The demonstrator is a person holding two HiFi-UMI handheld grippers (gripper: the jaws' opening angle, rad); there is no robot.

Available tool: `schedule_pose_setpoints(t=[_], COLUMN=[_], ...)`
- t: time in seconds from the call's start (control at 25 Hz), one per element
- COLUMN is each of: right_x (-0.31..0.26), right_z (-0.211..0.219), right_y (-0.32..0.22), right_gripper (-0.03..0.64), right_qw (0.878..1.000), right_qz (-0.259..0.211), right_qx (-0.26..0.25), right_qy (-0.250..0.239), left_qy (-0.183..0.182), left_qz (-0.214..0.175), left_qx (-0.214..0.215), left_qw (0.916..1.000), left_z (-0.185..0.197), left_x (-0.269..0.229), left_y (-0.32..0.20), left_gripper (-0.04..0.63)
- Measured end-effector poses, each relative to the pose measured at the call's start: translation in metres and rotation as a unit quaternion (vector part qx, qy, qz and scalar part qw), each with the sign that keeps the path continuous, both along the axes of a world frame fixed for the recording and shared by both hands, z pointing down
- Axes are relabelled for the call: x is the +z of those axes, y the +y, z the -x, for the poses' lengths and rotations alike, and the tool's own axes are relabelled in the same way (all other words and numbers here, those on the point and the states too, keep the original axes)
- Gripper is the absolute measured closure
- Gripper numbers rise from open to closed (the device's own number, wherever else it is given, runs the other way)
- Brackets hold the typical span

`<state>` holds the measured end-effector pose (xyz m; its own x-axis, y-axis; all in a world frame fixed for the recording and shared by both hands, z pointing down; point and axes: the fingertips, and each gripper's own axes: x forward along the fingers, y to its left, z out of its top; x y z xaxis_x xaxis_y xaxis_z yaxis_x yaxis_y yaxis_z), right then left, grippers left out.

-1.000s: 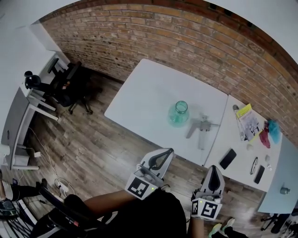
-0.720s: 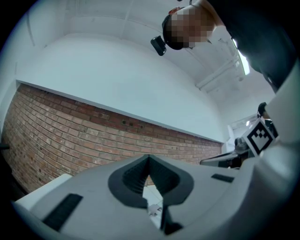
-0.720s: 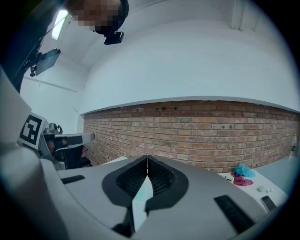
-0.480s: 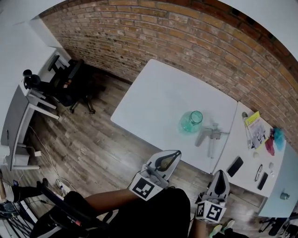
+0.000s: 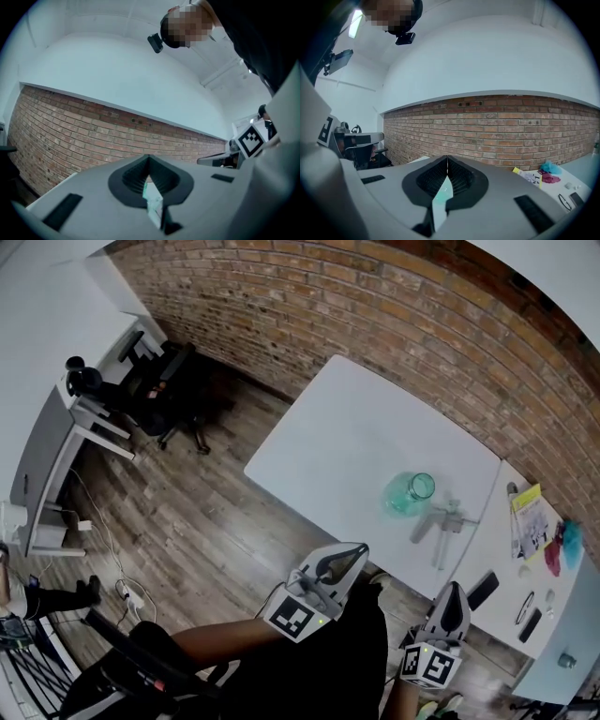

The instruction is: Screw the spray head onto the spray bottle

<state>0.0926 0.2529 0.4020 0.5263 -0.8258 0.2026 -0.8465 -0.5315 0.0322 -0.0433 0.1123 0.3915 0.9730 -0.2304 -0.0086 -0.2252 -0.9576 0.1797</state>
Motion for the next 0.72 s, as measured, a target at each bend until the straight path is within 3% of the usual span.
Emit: schedule_pose_setpoints(t=[0.4, 0.56, 0.72], right_x=[0.001, -0.001, 0.001], right_z=[-0.02, -0.041, -0.069], right_y=[-0.011, -0.009, 0.0], right_gripper=[0.609, 0.609, 0.608], right_qw=[0.999, 0.999, 0.999], right_qz=[-0.006, -0.009, -0.013], right_qx=[-0.038, -0.047, -0.042], right_qy=[-0.004, -0.002, -0.006], left_qy=[-0.008, -0.009, -0.003], left_qz=[-0.015, -0.014, -0.026], left_qx=[-0.052, -0.072, -0.065], left_qw=[0.9985, 0.9973, 0.9976], left_z=[-0.009, -0.028, -0.057], left_x=[-0.004, -0.007, -0.013], left_y=[-0.007, -0.012, -0.001], left_gripper=[0.594, 0.594, 0.594])
